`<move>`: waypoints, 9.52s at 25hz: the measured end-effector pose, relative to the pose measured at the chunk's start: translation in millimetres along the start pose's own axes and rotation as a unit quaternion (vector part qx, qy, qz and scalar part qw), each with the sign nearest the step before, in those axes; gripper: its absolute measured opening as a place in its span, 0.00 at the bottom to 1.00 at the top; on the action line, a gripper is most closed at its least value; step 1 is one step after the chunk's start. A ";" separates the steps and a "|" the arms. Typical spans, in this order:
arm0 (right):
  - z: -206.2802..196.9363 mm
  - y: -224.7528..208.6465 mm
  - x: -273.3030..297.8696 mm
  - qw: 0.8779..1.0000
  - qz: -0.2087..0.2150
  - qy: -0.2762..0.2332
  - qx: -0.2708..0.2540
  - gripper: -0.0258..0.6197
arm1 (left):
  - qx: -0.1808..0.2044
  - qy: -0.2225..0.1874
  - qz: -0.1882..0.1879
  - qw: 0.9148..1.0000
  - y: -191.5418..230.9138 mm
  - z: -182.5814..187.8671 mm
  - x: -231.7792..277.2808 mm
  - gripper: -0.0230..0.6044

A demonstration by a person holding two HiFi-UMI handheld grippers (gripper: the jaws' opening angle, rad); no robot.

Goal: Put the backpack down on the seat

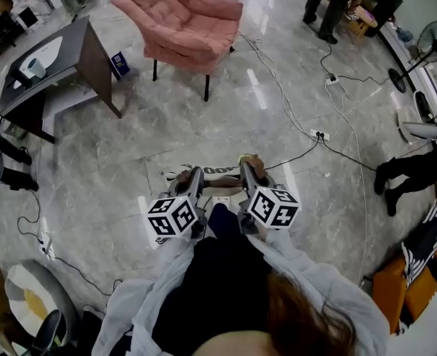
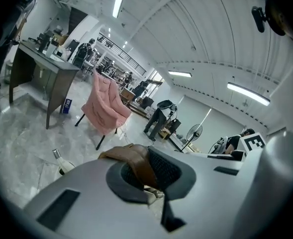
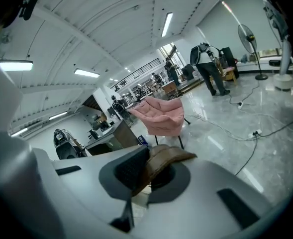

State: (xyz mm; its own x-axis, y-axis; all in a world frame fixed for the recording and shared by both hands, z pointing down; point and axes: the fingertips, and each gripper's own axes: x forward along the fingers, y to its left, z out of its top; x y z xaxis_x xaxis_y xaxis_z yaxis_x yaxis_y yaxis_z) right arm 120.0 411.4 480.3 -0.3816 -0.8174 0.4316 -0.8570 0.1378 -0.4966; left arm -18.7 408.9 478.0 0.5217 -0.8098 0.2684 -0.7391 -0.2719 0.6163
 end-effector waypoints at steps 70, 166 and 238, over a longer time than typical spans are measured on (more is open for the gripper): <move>230.2 2.8 407.6 0.997 0.063 0.026 0.022 0.05 | -0.014 0.007 0.041 0.999 182.3 263.1 327.8 0.06; 476.8 -112.1 824.2 0.991 0.031 0.111 0.072 0.05 | 0.081 0.187 -0.047 0.978 318.7 465.4 802.8 0.06; 257.6 -94.3 588.6 0.991 0.050 0.120 0.044 0.75 | 0.019 0.117 0.123 0.985 306.1 290.9 514.8 0.55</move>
State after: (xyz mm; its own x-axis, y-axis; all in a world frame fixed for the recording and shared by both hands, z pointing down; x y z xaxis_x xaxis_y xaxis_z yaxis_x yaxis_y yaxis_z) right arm 65.4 -226.8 587.1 -0.5439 -0.6436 0.5385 -0.7814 0.1544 -0.6047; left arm -100.3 -242.4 589.5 0.4050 -0.7126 0.5729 -0.8688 -0.1046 0.4841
